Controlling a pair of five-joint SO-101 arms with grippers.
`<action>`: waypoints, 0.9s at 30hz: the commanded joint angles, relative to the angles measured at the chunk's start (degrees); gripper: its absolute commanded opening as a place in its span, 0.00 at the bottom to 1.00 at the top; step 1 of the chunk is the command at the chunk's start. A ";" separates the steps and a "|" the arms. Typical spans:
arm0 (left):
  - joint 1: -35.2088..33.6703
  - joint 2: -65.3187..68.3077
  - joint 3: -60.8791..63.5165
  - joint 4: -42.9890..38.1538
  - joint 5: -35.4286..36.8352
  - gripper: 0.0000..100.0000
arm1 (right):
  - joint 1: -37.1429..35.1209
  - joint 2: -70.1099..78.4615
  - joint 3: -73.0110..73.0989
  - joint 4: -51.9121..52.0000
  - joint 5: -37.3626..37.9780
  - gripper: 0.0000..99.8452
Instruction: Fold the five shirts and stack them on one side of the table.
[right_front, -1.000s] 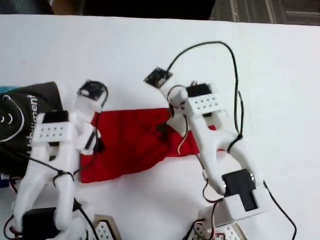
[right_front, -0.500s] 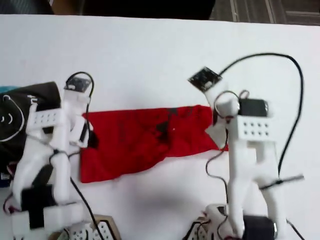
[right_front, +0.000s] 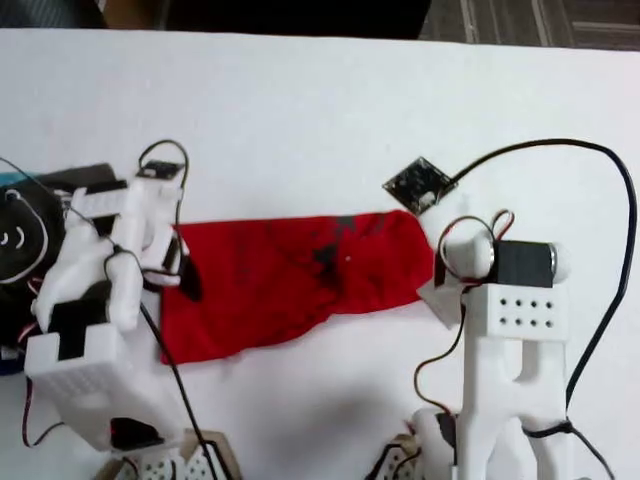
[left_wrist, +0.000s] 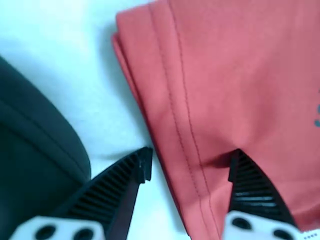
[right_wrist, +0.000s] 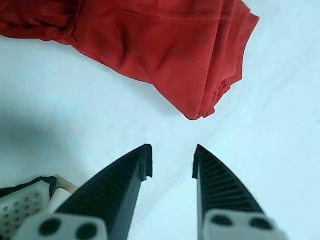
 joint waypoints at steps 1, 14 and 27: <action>0.97 1.49 -1.63 0.79 -0.18 0.25 | 0.48 -2.24 -0.26 0.48 0.35 0.14; 1.41 -2.20 -7.08 12.75 -6.24 0.02 | 1.19 -3.30 1.76 2.07 0.35 0.14; 1.67 -22.86 1.80 15.12 -10.99 0.02 | 4.62 -11.82 28.84 -17.36 3.87 0.14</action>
